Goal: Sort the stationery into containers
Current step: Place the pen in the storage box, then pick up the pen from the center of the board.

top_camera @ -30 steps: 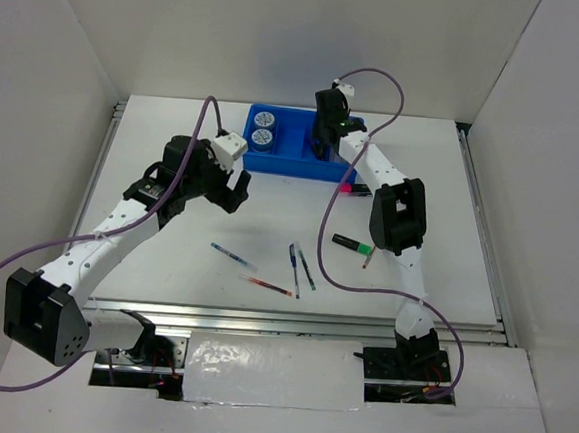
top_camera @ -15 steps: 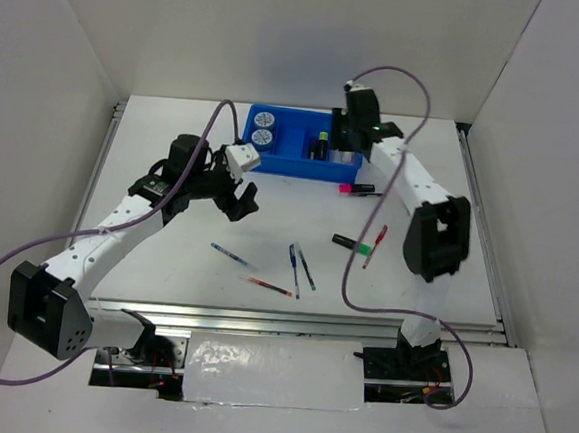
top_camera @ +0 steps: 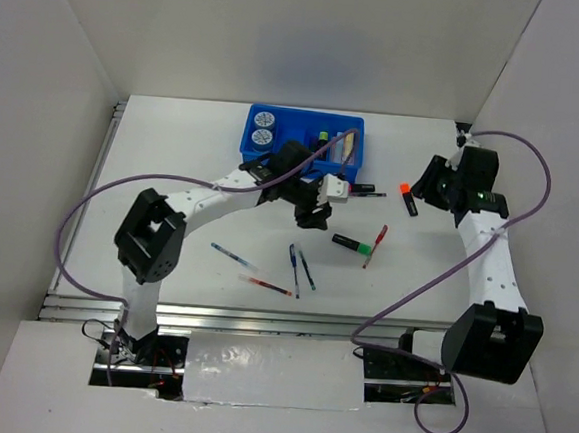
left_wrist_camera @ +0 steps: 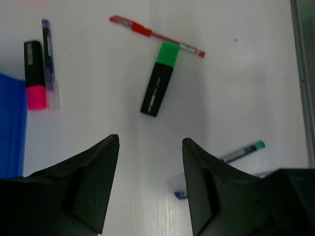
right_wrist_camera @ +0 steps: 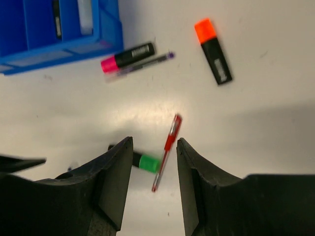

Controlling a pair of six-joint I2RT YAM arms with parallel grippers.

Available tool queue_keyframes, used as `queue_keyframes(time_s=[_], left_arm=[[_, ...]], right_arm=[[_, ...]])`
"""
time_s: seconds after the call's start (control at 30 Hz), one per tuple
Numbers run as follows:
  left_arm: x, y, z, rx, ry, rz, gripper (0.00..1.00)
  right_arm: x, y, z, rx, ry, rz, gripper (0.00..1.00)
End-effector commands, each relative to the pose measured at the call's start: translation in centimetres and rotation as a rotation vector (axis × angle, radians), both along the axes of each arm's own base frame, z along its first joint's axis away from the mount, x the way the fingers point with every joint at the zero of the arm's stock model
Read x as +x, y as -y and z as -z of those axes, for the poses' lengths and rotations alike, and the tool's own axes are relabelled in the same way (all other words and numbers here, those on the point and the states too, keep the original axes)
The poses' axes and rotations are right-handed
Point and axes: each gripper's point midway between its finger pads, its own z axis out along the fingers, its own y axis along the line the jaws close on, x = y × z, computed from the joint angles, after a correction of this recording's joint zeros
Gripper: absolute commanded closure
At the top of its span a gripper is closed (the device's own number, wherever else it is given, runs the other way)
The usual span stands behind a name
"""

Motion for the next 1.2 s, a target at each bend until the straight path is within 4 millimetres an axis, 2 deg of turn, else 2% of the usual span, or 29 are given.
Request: queue_keyframes(time_s=[0.0,0.03,0.1,0.13,0.17,0.23,0.3,0.33,0.4,0.43,0.47,0.73,0.83,0.93,1.0,1.07,1.1,1.13,1.17], left_arm=[[-0.3,3.9,-0.8,-0.048,0.065,0.134,0.34],[0.2,5.0,0.2,-0.039,0.074,0.15,0.35],[-0.7,6.6,1.5,-0.007,0.093,0.215,0.36],[-0.5,7.4,1.3,-0.007,0.114,0.231,0.36],[-1.0,8.2,3.3,0.02,0.09,0.249,0.36],[-0.6,9.3,4.7,0.036,0.097,0.26,0.36],[-0.4,10.3,5.1,0.035,0.11,0.262,0.35],[-0.5,10.6,6.6,0.057,0.104,0.262,0.35],[-0.1,11.2,6.7,0.057,0.104,0.256,0.35],[0.0,11.2,8.0,0.078,0.089,0.251,0.34],[0.0,11.3,8.3,0.084,0.085,0.245,0.34],[0.2,10.4,12.5,0.194,0.059,0.217,0.33],[0.4,10.1,12.6,0.211,0.055,0.203,0.37],[0.6,9.5,12.9,0.265,0.05,0.159,0.48],[0.0,8.4,13.1,0.283,-0.005,0.147,0.57],[0.2,7.8,11.0,0.24,-0.026,0.112,0.67],[0.0,7.3,11.0,0.228,-0.039,0.097,0.7],[0.8,7.0,8.7,0.184,-0.02,0.062,0.77],[0.9,6.8,7.6,0.156,-0.05,0.015,0.81]], right_arm=[[-2.5,-1.1,-1.8,0.037,0.056,-0.055,0.52],[-2.8,-1.1,-1.9,0.04,0.06,-0.057,0.52],[-3.6,-1.0,-2.4,0.042,0.073,-0.053,0.52],[-3.8,-1.0,-2.6,0.044,0.08,-0.053,0.52],[-4.0,-0.8,-2.7,0.045,0.078,-0.05,0.52],[-4.3,-0.4,-3.5,0.053,0.092,-0.035,0.52],[-4.8,-0.3,-3.9,0.071,0.083,-0.029,0.52],[-4.9,0.2,-4.7,0.073,0.098,-0.018,0.52],[-5.3,0.3,-5.3,0.084,0.105,-0.019,0.52],[-5.4,0.7,-5.8,0.08,0.116,-0.01,0.52],[-5.6,0.7,-6.2,0.075,0.127,-0.008,0.52],[-6.6,1.0,-6.9,0.061,0.146,-0.014,0.52],[-6.7,1.1,-7.1,0.06,0.153,-0.013,0.53],[-6.7,1.1,-7.3,0.054,0.158,-0.02,0.54],[-6.7,1.2,-7.4,0.053,0.16,-0.023,0.55],[-6.6,1.2,-7.4,0.054,0.161,-0.024,0.55],[-6.6,1.1,-7.3,0.059,0.161,-0.027,0.55],[-6.5,1.2,-7.3,0.061,0.161,-0.026,0.56],[-6.4,1.2,-7.3,0.062,0.164,-0.026,0.56]])
